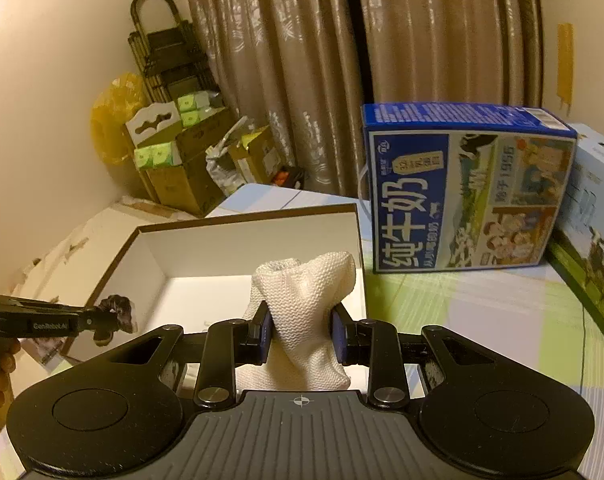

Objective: Organize objects
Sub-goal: 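Carry the dark pouch and white cloth over the brown box with both tools, then open the left tool to drop the pouch while the right tool releases the cloth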

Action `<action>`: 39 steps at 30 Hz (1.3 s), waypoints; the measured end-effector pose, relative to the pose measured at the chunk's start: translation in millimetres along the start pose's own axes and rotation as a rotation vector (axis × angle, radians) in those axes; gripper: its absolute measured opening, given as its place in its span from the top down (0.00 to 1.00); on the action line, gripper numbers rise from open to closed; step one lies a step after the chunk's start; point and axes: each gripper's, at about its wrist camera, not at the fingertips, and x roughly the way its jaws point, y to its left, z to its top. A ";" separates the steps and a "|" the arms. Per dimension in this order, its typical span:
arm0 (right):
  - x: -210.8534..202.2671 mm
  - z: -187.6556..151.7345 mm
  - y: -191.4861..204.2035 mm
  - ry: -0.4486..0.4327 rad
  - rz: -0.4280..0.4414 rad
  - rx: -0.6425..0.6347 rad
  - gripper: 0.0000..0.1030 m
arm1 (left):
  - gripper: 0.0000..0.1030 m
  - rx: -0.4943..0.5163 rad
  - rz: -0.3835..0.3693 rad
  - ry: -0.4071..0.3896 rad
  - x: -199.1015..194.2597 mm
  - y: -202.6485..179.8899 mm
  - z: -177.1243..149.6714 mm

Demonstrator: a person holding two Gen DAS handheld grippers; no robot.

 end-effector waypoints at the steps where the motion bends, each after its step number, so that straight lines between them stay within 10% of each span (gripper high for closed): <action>1: 5.4 1.8 0.2 0.005 -0.001 -0.010 0.74 | 0.86 -0.003 0.004 0.011 5.2 1.1 -0.6; 15: 58.8 5.4 4.3 0.122 -0.005 -0.165 0.74 | 0.73 -0.012 0.024 0.112 45.7 9.0 -9.1; 25: 85.8 -0.3 11.4 0.210 -0.009 -0.265 0.73 | 0.34 0.031 0.010 0.083 41.3 -1.4 -1.6; 32: 96.6 -0.7 11.0 0.222 -0.010 -0.243 0.48 | 0.23 0.039 0.014 0.054 33.4 -0.8 5.2; 39: 79.9 12.5 6.6 0.176 0.012 -0.172 0.45 | 0.17 0.040 0.022 0.049 24.7 -1.5 10.2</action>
